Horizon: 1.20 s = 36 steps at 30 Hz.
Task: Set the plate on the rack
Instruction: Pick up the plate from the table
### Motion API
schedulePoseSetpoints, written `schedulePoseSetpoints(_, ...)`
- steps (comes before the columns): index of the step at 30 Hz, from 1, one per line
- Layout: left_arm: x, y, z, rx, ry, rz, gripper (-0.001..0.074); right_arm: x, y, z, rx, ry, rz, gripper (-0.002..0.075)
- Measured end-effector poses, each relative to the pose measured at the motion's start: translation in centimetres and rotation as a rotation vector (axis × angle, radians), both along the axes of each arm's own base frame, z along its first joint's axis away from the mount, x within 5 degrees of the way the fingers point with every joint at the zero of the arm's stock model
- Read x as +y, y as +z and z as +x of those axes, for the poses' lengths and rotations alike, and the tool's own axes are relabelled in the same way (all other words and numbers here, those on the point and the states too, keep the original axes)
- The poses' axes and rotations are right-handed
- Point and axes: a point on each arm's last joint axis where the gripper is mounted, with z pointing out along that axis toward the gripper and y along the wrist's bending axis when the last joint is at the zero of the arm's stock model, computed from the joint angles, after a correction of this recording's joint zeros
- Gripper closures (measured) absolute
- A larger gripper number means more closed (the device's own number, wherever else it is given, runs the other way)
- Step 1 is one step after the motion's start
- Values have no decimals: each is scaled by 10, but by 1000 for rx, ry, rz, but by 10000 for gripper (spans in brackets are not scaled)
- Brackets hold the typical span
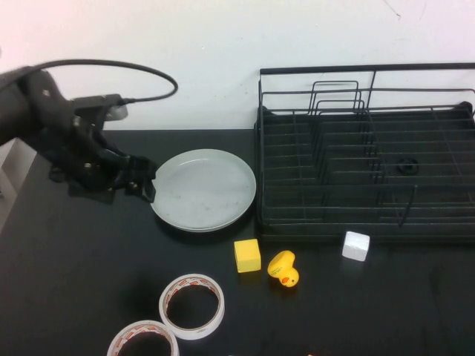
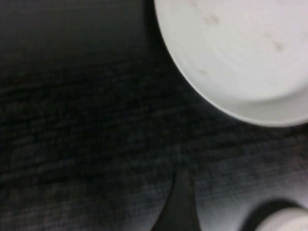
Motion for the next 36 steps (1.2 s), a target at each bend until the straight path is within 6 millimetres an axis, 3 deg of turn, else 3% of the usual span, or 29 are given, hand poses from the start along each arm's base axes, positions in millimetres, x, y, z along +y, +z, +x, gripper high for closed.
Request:
schedulePoseSetpoints(10, -13, -58, 50, 47, -10, 45, 218, 0, 0, 0, 0, 0, 0, 728)
schedulePoseSetpoints(18, -35, -84, 64, 40, 11, 92, 258, 0, 0, 0, 0, 0, 0, 728)
schedulePoseSetpoints(26, -35, -100, 73, 48, 187, 54, 274, 0, 0, 0, 0, 0, 0, 728)
schedulePoseSetpoints(30, -34, -103, 75, 52, 230, 56, 370, 0, 0, 0, 0, 0, 0, 728)
schedulePoseSetpoints(36, -32, -106, 78, 44, 276, 41, 663, 0, 0, 0, 0, 0, 0, 728)
